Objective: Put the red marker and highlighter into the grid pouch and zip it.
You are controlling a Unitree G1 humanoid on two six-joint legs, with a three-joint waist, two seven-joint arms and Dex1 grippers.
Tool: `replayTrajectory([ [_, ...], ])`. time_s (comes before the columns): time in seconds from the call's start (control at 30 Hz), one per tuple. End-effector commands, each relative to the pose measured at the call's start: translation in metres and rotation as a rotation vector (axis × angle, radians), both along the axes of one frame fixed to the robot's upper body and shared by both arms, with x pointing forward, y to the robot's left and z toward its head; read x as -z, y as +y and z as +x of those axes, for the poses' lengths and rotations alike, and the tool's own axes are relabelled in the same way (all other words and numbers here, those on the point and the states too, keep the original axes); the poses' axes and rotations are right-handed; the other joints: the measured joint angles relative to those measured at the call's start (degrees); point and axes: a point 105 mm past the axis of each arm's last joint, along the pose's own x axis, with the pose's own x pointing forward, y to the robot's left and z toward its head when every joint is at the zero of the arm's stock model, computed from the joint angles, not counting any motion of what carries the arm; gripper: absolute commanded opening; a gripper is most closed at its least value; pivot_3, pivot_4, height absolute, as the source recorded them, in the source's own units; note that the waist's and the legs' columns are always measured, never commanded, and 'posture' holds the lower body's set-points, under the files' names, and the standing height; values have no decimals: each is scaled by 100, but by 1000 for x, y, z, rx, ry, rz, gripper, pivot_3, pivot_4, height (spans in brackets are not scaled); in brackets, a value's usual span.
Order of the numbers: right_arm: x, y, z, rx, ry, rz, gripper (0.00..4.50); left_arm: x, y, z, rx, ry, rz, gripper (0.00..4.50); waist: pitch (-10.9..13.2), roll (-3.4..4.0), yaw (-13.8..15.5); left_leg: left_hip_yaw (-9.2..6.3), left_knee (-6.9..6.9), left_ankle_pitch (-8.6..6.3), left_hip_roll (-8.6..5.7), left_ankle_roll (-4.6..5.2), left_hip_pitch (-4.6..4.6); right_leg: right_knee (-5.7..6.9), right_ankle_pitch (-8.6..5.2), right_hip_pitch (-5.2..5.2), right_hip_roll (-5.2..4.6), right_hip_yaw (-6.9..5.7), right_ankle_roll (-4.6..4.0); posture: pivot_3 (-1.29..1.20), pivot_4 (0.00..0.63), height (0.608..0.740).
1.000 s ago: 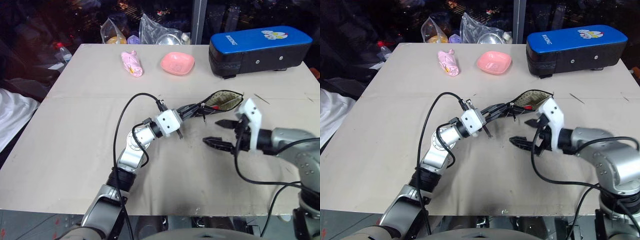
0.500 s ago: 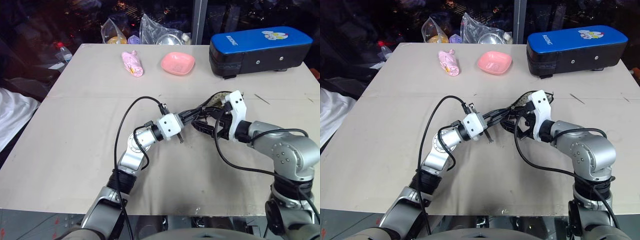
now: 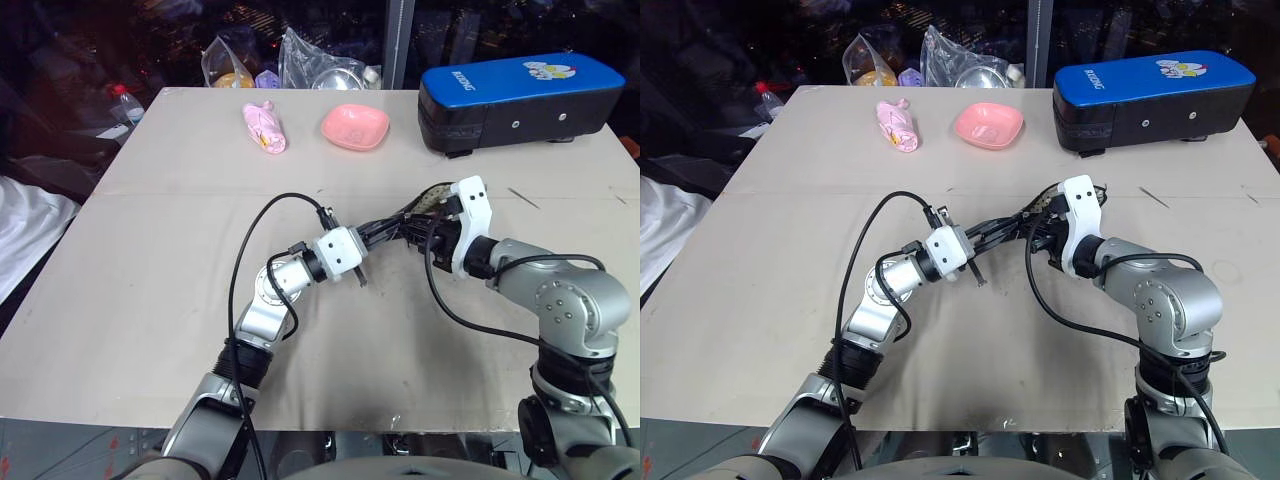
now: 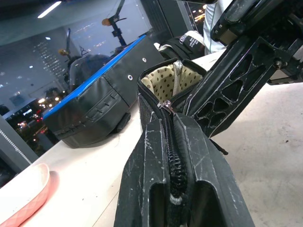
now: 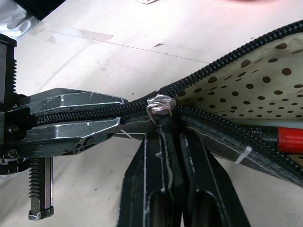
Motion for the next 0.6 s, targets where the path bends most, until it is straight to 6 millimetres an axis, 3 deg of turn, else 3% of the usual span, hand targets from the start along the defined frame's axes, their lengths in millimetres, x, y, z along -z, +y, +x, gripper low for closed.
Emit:
replayTrajectory([
  [0.03,-19,3,-3,-16,-81,11,84,-8,-2,-3,10,-26,-21,0,0,0,0,0,0,0,0,0,0,0,0,0,0,0,0,0,150,740],
  [0.6,-21,4,-3,22,-70,83,84,-6,-1,-2,3,-20,-20,0,0,0,-1,-1,-2,0,1,0,0,-2,0,0,0,-1,0,0,150,740],
])
